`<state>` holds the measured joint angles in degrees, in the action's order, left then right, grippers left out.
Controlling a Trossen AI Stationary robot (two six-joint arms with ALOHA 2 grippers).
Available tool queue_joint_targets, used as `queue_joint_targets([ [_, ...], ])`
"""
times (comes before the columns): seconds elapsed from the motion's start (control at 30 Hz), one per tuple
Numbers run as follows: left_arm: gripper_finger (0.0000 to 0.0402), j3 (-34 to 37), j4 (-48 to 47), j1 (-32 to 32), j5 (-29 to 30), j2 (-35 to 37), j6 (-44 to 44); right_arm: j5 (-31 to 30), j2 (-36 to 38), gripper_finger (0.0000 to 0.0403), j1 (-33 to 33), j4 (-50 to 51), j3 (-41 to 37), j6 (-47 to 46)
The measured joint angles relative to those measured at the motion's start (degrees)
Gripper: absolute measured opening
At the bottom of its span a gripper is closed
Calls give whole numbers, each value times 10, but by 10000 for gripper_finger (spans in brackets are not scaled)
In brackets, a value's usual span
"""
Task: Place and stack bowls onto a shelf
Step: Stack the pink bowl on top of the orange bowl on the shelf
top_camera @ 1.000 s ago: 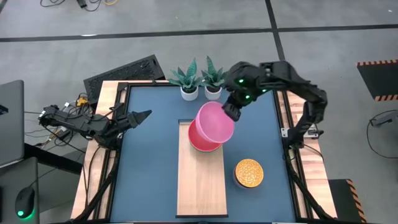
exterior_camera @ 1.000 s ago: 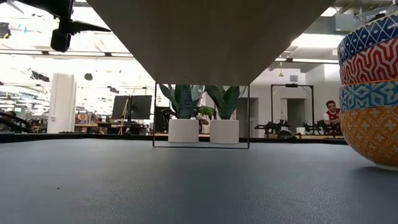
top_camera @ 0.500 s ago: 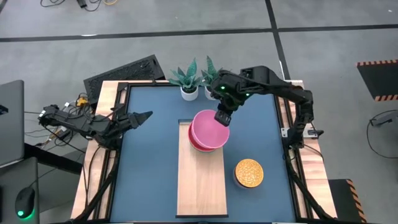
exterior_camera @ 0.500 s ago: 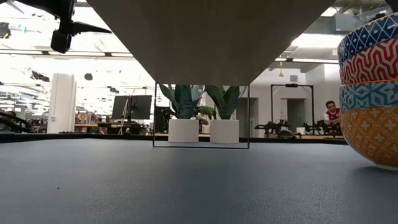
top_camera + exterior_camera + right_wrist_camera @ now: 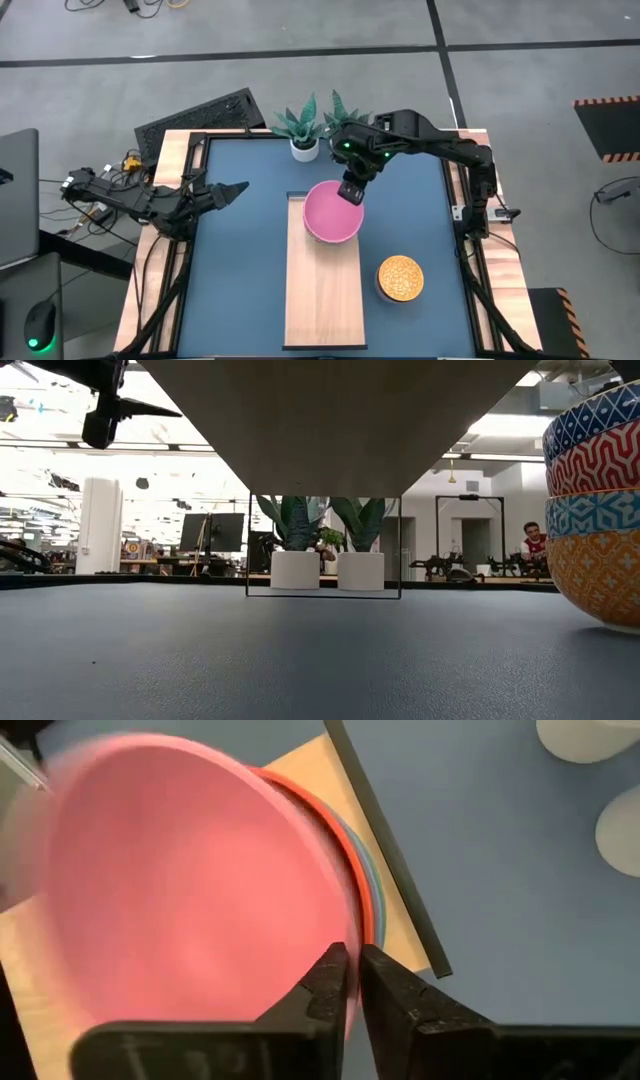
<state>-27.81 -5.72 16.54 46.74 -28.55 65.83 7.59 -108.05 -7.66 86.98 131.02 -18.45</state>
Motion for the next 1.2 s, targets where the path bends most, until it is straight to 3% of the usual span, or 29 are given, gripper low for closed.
queue_joint_targets([
  [0.67, 165, 0, 0, 0, 1, 0, 0, 1, 20, 81, -16, -16, 33, 4],
  [0.97, 165, 0, 0, 0, 1, 0, -2, 166, 13, 23, -20, -41, 32, 72],
  [1.2, 165, 0, -1, 0, 1, 0, -2, 190, -20, 29, -40, -39, 32, 101],
])
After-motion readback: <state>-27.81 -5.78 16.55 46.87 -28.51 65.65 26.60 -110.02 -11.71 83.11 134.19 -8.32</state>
